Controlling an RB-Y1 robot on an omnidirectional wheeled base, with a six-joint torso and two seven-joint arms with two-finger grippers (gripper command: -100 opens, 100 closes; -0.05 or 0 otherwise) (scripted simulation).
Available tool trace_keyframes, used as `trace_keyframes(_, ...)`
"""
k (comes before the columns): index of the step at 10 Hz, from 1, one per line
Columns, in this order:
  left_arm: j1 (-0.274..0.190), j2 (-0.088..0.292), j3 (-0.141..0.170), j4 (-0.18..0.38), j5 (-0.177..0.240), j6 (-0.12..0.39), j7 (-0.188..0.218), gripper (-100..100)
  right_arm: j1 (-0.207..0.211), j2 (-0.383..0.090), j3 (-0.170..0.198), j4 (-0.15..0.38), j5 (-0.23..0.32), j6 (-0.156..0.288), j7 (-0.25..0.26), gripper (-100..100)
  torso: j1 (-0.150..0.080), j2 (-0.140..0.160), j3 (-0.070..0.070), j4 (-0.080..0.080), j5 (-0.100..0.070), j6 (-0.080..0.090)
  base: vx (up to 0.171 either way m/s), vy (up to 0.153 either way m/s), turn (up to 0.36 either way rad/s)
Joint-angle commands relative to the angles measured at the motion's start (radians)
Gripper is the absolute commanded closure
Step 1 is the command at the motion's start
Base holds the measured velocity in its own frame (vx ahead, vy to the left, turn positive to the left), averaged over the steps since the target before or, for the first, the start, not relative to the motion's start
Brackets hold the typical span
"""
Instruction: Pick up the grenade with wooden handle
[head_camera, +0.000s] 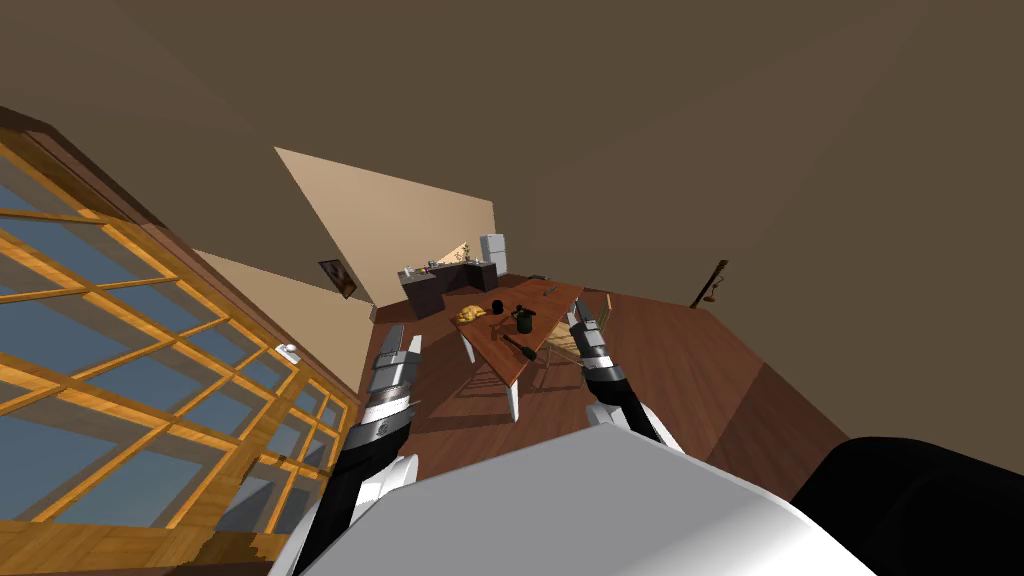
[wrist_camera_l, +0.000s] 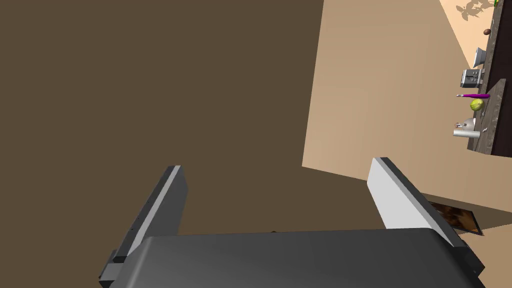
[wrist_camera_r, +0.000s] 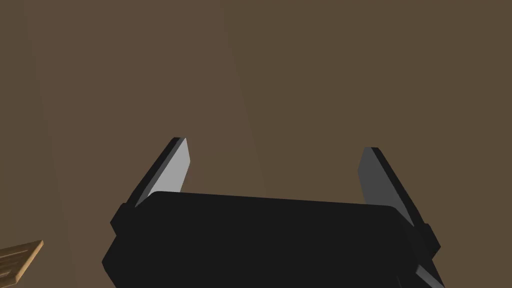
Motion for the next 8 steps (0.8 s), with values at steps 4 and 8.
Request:
trace_keyframes(4,0.0,0.0,0.0,0.0,0.0,0.0,0.0,0,0.004,-0.104,0.039,0.058,0.02,0.001,0.016,-100,0.006,0.0,0.0,0.0,0.001,0.0,-0.005,0.082,0.023)
trace_keyframes(8,0.0,0.0,0.0,0.0,0.0,0.0,0.0,0,0.021,-0.185,0.107,0.165,0.053,0.004,0.044,-100,0.013,0.001,0.001,0.0,0.003,0.0,-0.022,0.181,0.035)
